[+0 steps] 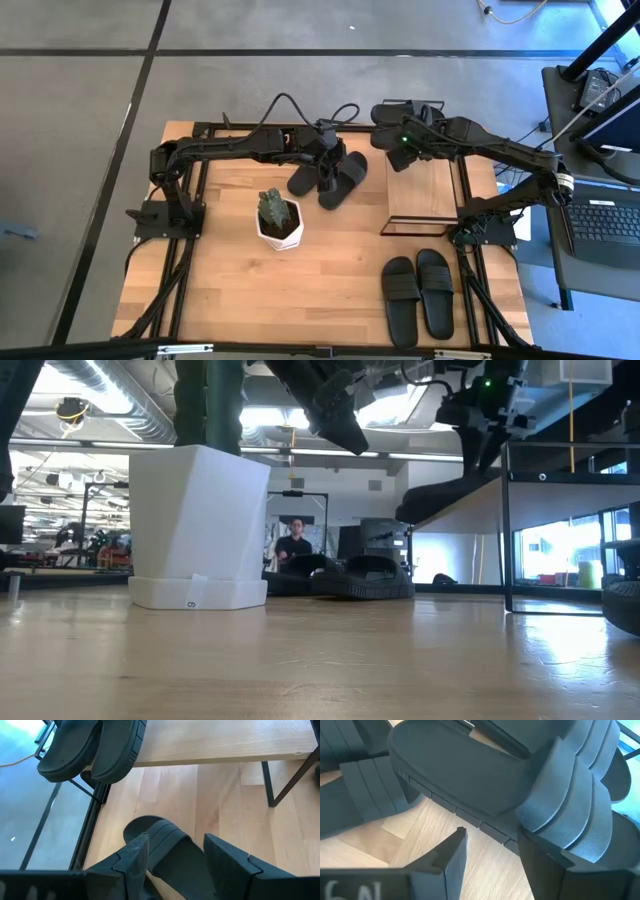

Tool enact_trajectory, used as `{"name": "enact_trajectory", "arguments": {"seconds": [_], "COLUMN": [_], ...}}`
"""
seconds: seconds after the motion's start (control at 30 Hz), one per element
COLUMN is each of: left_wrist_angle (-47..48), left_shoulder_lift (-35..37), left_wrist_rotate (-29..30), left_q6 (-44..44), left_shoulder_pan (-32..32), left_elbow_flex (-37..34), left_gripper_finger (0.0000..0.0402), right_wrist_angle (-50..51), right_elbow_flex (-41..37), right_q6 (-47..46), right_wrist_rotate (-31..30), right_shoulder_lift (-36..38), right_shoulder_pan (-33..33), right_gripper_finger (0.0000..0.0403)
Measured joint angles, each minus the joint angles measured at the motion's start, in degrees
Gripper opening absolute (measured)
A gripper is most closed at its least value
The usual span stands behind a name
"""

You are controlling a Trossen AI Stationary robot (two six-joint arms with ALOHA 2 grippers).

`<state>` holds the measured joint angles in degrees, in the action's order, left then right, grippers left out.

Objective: Pick and place slides into the shelf
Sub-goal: Put the black slide on the shelf

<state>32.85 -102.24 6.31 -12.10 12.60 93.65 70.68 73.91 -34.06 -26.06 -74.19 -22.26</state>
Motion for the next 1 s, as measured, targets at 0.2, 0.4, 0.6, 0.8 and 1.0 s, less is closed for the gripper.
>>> {"name": "enact_trajectory", "arguments": {"seconds": [0.2, 0.4, 0.6, 0.8, 1.0], "left_wrist_angle": [0.68, 1.28, 1.28, 1.28, 1.73], "left_shoulder_lift": [0.00, 0.00, 0.02, 0.02, 0.02], "left_wrist_rotate": [0.00, 0.00, 0.00, 0.00, 0.00], "left_q6": [0.00, 0.00, 0.00, 0.02, 0.02], "left_shoulder_pan": [0.00, 0.00, 0.00, 0.02, 0.00], "left_elbow_flex": [0.00, 0.00, 0.00, 0.00, 0.00], "left_gripper_finger": [0.0182, 0.0182, 0.0182, 0.0182, 0.0182], "right_wrist_angle": [0.94, 1.02, 0.79, 6.30, 15.70], "right_elbow_flex": [-0.05, -0.05, -0.05, 4.25, 8.52], "right_q6": [-0.20, -0.16, -0.03, 0.26, 0.13], "right_wrist_rotate": [-0.28, -0.15, 0.07, 0.13, 5.89], "right_shoulder_lift": [0.00, 0.00, 0.00, 0.00, 0.07], "right_shoulder_pan": [-0.02, -0.02, 0.00, 0.15, 3.22], "right_gripper_finger": [0.0177, 0.0177, 0.0177, 0.0177, 0.0177]}}
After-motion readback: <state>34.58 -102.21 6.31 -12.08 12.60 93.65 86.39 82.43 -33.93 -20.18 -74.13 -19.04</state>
